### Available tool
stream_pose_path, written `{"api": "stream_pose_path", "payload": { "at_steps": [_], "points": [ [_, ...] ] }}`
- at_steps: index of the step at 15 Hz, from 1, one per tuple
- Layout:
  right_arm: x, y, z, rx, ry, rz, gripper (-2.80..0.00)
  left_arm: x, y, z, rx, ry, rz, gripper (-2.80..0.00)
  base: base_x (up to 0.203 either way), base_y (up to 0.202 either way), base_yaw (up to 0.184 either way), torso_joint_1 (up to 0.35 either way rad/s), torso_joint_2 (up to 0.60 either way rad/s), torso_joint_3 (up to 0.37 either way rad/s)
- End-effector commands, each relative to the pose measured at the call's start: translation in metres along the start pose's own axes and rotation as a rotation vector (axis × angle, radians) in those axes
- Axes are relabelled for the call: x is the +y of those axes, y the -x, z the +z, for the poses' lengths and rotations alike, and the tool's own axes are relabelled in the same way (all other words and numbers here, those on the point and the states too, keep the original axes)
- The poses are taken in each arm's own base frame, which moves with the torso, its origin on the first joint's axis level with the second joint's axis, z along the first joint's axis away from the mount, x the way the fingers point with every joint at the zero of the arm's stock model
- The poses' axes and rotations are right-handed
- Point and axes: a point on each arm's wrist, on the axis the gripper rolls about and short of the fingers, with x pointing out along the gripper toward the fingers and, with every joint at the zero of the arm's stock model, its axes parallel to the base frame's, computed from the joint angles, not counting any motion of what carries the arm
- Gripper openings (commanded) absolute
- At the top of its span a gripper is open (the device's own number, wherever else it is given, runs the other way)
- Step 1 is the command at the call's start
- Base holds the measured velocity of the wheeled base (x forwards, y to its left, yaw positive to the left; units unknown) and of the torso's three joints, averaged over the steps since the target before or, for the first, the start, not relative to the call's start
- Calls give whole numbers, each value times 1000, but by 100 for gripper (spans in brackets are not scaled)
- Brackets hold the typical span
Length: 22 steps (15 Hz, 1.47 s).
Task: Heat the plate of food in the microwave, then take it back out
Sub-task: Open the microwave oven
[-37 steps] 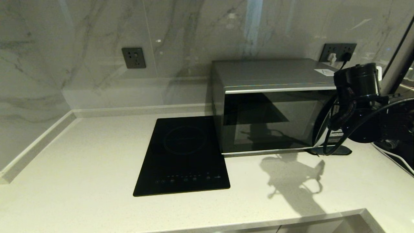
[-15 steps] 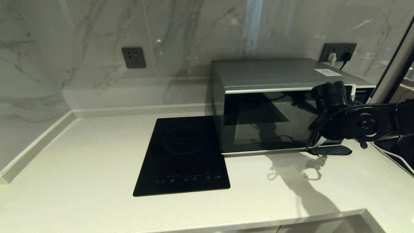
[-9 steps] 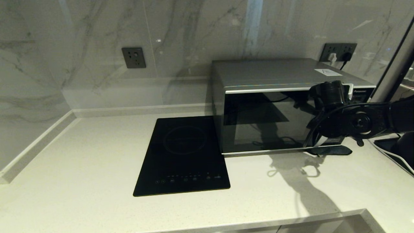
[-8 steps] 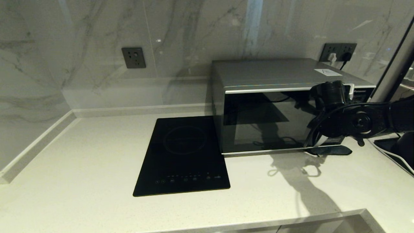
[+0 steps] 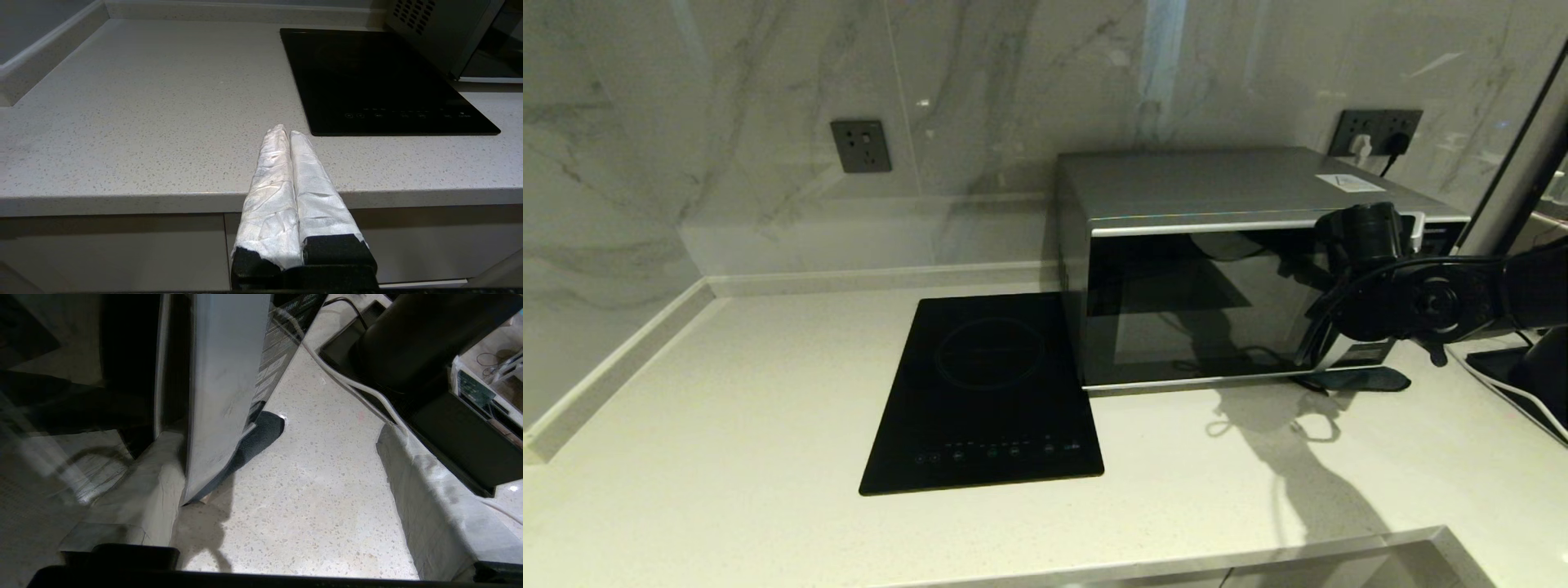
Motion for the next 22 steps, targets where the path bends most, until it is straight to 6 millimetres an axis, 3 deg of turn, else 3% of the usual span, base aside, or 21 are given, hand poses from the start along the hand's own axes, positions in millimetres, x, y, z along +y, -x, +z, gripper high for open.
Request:
{"api": "stream_pose_path", "payload": {
  "at_steps": [1,12,22],
  "points": [
    [3,-4,-2,1,0,-8,-280,0,0,0,1,1,1,-280,0,0,0,0,0,0],
    [1,-2,-1,1,-3,-6,-280,0,0,0,1,1,1,-280,0,0,0,0,0,0],
    [-14,18,-23,36,63,10,-280,0,0,0,1,1,1,-280,0,0,0,0,0,0]
  ]
}}
